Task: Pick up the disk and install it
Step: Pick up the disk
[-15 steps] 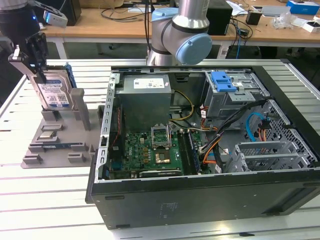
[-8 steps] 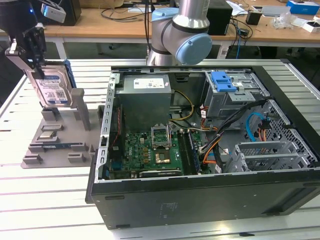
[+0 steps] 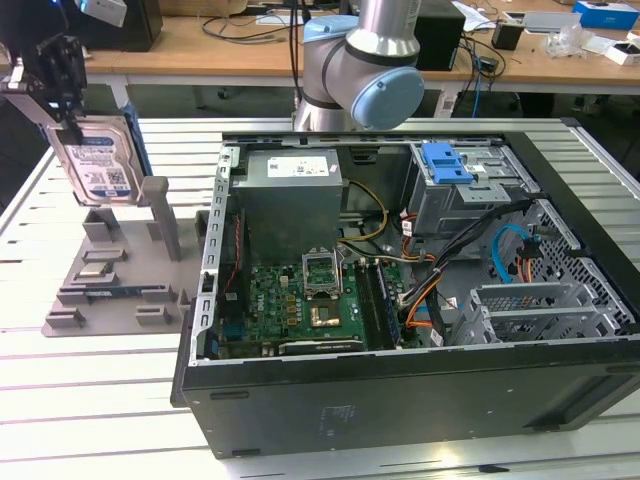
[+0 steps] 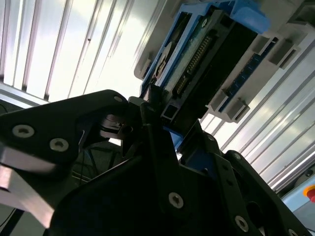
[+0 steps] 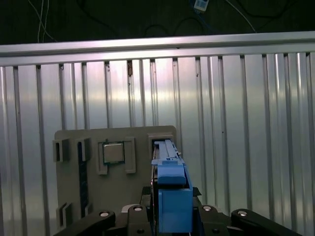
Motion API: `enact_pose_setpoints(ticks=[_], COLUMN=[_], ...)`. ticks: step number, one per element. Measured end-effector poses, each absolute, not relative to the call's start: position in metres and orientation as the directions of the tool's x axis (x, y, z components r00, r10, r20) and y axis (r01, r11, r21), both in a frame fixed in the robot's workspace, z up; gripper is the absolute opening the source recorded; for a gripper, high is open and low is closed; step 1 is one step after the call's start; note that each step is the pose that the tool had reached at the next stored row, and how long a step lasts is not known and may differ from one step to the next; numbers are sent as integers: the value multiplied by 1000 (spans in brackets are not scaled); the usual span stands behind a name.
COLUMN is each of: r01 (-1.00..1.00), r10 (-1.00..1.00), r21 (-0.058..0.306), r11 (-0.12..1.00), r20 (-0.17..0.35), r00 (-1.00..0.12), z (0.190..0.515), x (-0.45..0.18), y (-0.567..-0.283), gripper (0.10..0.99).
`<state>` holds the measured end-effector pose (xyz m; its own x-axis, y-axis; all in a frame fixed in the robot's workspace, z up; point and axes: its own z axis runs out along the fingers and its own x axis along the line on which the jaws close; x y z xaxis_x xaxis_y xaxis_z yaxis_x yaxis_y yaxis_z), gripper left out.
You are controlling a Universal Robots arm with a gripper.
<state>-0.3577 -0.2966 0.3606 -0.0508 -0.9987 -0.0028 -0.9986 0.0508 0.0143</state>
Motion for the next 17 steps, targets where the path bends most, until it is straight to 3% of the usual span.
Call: enact_pose_setpoints(ticks=[17], r01=[-999], r10=[-999], r21=[14], r11=[51], r20=[-3], r00=[-51], z=[391], x=[-358], y=[-297], gripper=[373])
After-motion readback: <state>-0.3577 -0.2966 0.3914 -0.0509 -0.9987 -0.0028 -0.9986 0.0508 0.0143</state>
